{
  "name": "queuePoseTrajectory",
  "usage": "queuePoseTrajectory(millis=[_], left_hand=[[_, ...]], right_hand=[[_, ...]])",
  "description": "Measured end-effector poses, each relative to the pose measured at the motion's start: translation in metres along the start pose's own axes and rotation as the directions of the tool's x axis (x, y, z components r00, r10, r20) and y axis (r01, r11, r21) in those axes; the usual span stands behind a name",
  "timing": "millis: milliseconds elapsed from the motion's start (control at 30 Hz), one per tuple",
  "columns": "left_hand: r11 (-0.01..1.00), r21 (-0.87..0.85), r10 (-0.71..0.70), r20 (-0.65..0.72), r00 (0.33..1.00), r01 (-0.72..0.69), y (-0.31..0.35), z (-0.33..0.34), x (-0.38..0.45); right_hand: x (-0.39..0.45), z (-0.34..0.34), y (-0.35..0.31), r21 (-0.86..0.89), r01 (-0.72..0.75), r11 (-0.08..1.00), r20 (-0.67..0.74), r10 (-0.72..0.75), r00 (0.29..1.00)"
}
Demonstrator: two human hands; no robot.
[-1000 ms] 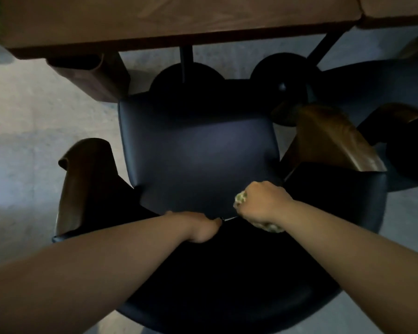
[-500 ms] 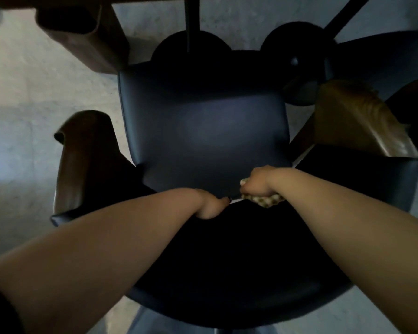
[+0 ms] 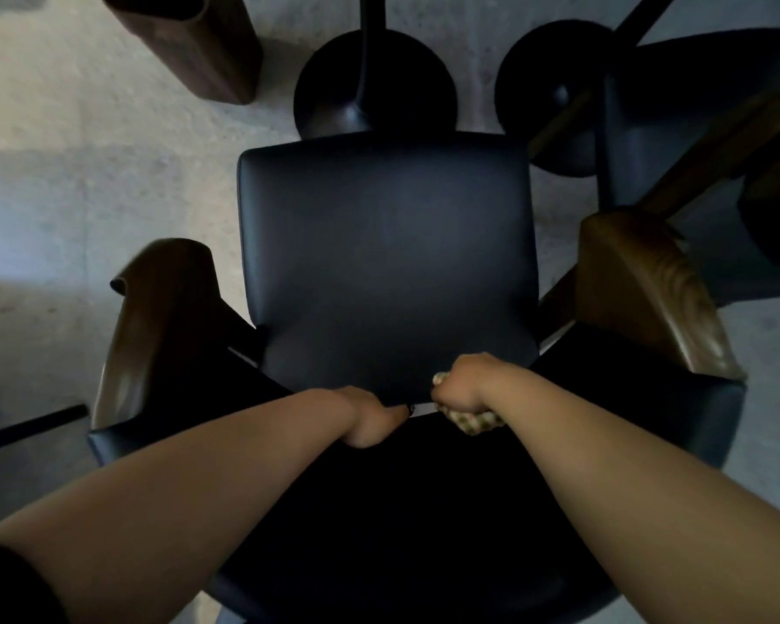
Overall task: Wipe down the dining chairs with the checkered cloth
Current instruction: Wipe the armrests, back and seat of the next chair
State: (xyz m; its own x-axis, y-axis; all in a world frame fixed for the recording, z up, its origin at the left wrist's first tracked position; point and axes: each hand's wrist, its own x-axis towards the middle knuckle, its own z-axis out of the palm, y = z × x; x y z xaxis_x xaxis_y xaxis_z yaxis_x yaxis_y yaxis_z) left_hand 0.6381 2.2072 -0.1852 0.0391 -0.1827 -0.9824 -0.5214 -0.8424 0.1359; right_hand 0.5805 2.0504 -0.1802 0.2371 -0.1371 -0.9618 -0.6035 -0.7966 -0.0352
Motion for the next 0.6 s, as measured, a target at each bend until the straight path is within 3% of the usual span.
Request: queuePoseTrajectory(millis=[233, 333, 400, 467, 533, 600], left_hand=[[1.0, -0.01, -0.011, -0.01, 1.0, 0.011, 0.002, 0.026, 0.011], [0.999, -0.037, -0.01, 0.015, 1.0, 0.01, -0.001, 0.024, 0.009], [0.998, -0.068, 0.017, 0.007, 1.0, -0.016, -0.005, 0.017, 0.005], [0.977, -0.185, 0.082, -0.122, 0.989, -0.103, -0.008, 0.003, 0.001], [0.868, -0.436, 0.096, -0.323, 0.941, -0.238, -0.008, -0.018, -0.003], [0.555, -0.754, 0.075, -0.375, 0.924, -0.351, -0.005, -0.046, -0.011]], right_hand=[[0.0, 0.023, 0.011, 0.015, -0.002, 1.0, 0.021, 0.002, 1.0], [-0.005, 0.012, 0.012, 0.22, 0.002, 0.975, -0.028, 0.004, 1.0], [-0.011, -0.004, 0.008, 0.515, 0.065, 0.855, -0.115, -0.007, 0.993], [-0.021, -0.022, 0.004, 0.763, 0.213, 0.611, -0.238, -0.042, 0.97], [-0.032, -0.039, 0.002, 0.798, 0.39, 0.46, -0.415, -0.051, 0.908], [-0.039, -0.052, 0.005, 0.804, 0.483, 0.348, -0.502, -0.038, 0.864]])
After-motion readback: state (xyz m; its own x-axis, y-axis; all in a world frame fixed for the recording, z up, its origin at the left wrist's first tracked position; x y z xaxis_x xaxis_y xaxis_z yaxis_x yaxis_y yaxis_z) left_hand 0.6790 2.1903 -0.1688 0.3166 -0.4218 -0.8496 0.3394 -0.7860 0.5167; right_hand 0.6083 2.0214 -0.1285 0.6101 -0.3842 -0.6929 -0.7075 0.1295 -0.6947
